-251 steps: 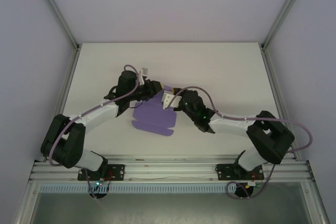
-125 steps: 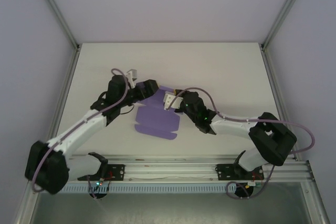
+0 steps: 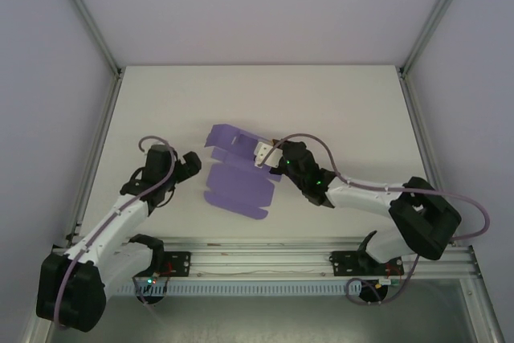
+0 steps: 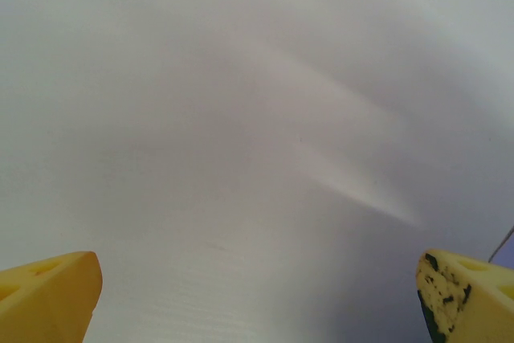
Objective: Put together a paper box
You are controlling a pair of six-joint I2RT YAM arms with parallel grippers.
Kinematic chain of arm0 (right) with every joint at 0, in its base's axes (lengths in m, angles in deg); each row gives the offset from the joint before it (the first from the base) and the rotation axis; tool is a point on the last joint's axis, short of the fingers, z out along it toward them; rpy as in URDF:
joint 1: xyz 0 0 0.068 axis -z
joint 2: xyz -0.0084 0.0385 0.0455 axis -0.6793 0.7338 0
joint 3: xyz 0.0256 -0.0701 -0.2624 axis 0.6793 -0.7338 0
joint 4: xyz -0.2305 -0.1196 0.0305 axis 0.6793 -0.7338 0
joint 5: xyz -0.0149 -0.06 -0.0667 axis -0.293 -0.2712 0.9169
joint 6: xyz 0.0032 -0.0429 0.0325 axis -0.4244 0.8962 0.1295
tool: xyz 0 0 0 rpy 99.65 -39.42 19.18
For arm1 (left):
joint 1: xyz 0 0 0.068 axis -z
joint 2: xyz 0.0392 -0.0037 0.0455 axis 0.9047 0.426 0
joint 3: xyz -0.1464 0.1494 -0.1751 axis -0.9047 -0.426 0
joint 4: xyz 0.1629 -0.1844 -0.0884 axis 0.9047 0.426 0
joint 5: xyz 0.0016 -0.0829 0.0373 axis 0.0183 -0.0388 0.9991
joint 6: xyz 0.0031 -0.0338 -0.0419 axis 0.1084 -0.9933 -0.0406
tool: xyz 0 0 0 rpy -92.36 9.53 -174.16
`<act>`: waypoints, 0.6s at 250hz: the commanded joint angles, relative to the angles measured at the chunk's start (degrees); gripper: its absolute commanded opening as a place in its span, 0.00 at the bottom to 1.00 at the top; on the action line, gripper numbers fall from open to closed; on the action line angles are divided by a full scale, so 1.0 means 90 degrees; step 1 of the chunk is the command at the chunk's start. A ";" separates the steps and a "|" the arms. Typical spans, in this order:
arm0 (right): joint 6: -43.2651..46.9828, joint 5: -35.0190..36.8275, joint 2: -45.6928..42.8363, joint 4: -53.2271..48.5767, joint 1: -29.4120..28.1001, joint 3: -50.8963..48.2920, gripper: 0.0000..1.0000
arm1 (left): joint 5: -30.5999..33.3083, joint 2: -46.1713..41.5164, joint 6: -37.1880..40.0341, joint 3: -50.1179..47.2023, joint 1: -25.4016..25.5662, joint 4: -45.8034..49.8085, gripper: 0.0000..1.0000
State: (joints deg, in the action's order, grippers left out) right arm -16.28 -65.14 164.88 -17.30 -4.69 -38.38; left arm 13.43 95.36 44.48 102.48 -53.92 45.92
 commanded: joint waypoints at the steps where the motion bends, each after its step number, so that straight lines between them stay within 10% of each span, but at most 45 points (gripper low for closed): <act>1: -0.0336 -0.0115 -0.0177 -0.0115 -0.0010 0.0068 0.00 | -0.0271 0.0071 0.0258 -0.0204 -0.0007 -0.0818 1.00; 150: -0.0803 -0.0637 -0.0495 -0.0314 0.0002 0.0065 0.00 | -0.1546 0.0613 0.0594 -0.0359 0.0000 -0.2289 1.00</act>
State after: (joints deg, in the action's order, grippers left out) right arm -21.59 -69.40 161.53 -19.88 -4.67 -38.38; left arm 5.58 101.32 47.45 100.45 -53.92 32.08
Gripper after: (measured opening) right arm 0.055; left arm 0.997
